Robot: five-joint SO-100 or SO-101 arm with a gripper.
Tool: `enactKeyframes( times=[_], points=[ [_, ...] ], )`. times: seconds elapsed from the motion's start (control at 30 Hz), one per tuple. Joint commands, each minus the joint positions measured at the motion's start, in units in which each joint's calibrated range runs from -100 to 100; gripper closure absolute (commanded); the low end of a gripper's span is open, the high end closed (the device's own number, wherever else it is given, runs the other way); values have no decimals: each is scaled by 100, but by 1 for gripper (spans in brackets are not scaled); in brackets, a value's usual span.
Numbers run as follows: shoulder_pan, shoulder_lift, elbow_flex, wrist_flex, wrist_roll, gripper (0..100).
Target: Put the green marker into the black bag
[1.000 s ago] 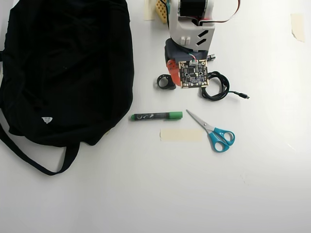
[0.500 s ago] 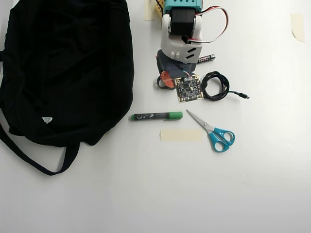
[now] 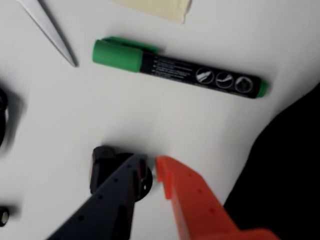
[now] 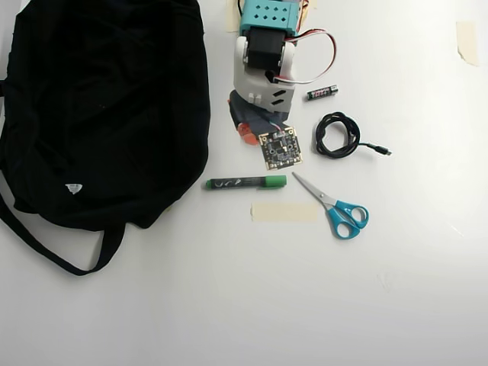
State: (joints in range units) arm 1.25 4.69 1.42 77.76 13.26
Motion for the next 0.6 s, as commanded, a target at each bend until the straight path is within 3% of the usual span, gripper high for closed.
enactKeyframes(
  times=[0.0, 0.57],
  points=[
    [114, 104, -124, -153, 148, 97],
    [316, 626, -303, -437, 630, 97]
  ],
)
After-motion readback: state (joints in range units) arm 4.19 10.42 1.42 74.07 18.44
